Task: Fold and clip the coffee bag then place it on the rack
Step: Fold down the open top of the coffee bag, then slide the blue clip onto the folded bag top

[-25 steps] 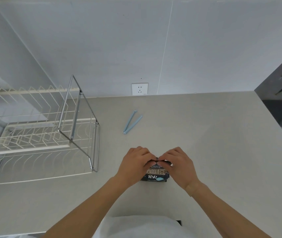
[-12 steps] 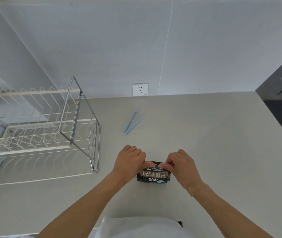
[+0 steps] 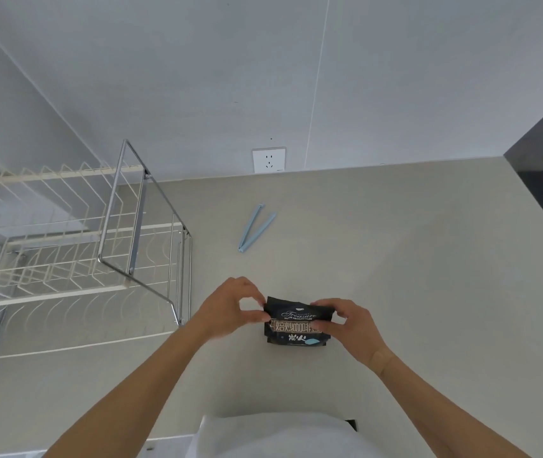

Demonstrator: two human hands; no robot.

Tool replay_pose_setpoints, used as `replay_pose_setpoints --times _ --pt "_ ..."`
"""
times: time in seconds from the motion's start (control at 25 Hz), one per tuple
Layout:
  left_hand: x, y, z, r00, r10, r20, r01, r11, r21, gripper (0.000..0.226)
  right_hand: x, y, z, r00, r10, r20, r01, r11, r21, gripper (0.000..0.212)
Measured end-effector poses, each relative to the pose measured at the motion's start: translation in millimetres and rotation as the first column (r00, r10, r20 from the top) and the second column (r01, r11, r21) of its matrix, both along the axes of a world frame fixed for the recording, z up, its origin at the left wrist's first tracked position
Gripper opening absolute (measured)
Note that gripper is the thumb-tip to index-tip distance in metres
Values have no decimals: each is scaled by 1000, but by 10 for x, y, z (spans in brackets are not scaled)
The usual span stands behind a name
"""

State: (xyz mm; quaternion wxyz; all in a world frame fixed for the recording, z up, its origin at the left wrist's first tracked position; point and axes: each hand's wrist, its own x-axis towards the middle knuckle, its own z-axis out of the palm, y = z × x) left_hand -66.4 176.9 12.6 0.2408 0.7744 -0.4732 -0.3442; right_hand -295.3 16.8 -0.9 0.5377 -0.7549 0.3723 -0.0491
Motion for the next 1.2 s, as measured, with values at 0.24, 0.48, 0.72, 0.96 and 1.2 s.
replay_pose_setpoints --times 0.24,0.48,0.72,0.96,1.2 --pt "480 -423 -262 934 356 34 -357 918 173 26 18 -64 -78 1000 -15 -18 16 1000 21 38" --pt "738 -1057 -385 881 4 473 -194 915 353 53 40 -134 -66 999 22 -46 -21 999 39 34" --pt "630 -899 -615 861 159 483 -286 937 201 37 48 -137 -64 999 26 -35 -25 999 28 31" --pt "474 -616 -658 827 236 510 -320 944 82 20 46 -113 -83 1000 -11 -22 12 997 72 31" --pt "130 -144 -171 800 590 -108 -595 757 -270 13 36 -35 -144 974 -209 82 172 929 328 23"
